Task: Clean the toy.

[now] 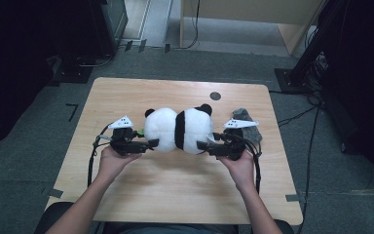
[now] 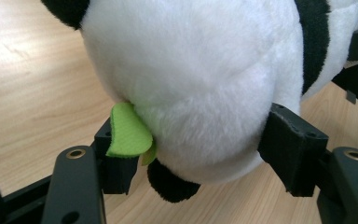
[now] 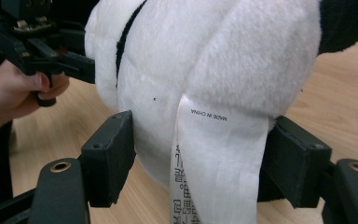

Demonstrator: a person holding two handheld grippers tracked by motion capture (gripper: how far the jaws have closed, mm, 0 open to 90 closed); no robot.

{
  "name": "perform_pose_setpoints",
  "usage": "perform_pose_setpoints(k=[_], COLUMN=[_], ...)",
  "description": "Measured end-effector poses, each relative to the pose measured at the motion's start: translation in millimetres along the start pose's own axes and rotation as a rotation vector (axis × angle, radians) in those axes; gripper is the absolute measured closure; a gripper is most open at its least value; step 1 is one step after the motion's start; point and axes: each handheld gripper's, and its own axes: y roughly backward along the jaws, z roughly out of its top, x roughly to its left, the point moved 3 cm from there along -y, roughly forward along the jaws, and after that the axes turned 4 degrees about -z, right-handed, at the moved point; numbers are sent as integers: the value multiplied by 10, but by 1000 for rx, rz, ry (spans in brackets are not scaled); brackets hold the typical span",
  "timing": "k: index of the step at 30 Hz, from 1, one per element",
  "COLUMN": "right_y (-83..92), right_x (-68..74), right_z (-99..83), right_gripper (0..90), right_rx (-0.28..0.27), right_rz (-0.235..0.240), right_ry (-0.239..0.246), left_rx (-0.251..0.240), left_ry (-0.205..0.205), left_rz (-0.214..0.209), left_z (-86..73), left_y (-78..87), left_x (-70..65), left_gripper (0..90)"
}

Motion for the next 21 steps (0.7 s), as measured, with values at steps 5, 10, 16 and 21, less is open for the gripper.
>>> perform_pose_setpoints(k=[5,10,16,21], right_y=[-80,-129,-227,-299], right_x=[-9,-33,-105,-174], right_z=[-37,-56,-104,-91], right_gripper=[285,282,286,277], right_rx=[38,56,67,20], right_rz=[-34,-26,-50,-39], right_ry=[2,-23,35,43], left_rx=[36,52,68,44], left_ry=[19,49,31,58], left_rz=[13,2,29,44], left_z=[-72,-120,-195,-208], left_y=[-59,-57,-131,-153], left_x=[31,49,112,198], left_gripper=[315,309,304,291])
